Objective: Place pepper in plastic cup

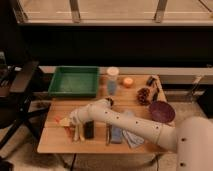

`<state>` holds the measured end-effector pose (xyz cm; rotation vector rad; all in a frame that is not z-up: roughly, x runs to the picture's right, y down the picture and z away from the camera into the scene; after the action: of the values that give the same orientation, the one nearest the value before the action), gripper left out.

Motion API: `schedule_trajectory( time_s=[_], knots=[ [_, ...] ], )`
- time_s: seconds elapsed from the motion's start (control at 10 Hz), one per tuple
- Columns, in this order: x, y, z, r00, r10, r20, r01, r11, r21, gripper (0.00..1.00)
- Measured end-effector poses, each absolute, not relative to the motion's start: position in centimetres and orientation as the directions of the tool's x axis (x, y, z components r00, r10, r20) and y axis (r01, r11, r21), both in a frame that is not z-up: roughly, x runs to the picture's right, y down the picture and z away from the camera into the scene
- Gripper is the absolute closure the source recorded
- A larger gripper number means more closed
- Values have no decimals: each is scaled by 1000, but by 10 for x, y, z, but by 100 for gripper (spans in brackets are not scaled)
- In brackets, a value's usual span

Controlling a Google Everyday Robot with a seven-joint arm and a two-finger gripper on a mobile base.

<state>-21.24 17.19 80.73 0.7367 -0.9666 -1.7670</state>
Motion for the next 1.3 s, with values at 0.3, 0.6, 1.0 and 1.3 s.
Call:
schedule_trajectory(
  time_s=[0.3,0.6,1.0,1.3],
  knots=[
    [-167,162,811,-326,-945,-14,544,-200,815,98],
    [-164,161,811,-323,-946,-11,553,-198,810,98],
    [-157,153,809,-309,-951,-20,582,-205,787,98],
    [-123,124,792,-287,-958,-21,673,-217,707,98]
  ],
)
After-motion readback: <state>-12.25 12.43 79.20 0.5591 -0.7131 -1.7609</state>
